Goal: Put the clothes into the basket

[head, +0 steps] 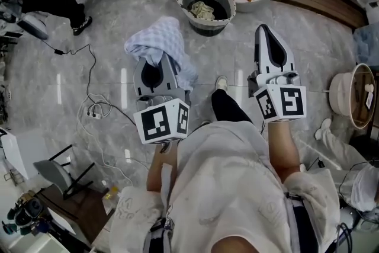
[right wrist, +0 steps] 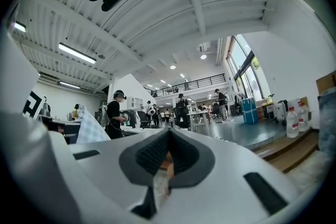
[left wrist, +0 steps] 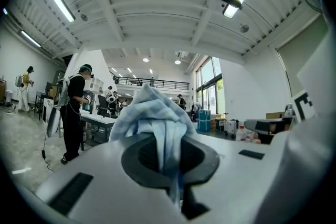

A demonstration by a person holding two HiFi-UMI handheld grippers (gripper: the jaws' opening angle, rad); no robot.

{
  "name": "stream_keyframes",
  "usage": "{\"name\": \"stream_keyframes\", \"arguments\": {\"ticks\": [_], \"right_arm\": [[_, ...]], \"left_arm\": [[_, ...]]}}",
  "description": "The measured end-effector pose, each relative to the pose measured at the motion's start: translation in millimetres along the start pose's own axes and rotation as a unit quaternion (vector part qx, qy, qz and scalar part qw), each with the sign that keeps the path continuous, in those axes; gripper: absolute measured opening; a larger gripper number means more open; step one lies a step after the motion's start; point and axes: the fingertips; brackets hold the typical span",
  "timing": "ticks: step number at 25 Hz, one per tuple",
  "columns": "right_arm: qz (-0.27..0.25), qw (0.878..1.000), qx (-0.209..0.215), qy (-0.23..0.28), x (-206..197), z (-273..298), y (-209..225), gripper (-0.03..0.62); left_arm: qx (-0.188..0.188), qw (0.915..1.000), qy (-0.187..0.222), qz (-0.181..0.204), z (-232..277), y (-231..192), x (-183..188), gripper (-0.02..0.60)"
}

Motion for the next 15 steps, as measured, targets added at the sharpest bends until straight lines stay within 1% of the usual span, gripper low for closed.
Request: {"name": "stream_keyframes", "arguments": {"ticks": [6, 9, 15], "right_arm": [[0.014, 1.000, -0.003, -0.010, -8.7, 52.8, 48.4, -0.012], [0.024, 1.000, -0.008, -0.010, -13.0, 75.9, 74.4, -0.012], [0.028, 0.999, -0.010, -0.016, -20.7, 111.1, 112.8, -0.012]], "left_arm": [[-0.002, 0.9999, -0.010, 0.006, 71.2, 19.1, -1.3, 0.014], [-0.002, 0.9999, -0.010, 0.010, 102.6, 29.4, -0.7, 0.014], [-0.006, 0.9998, -0.016, 0.012, 153.6, 46.5, -4.8, 0.014]]}}
Point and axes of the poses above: the fingertips, and each gripper's own axes: z forward along the fingers, y to its right, x out of its top, and after that the axes turned 3 degrees about -z, right-handed
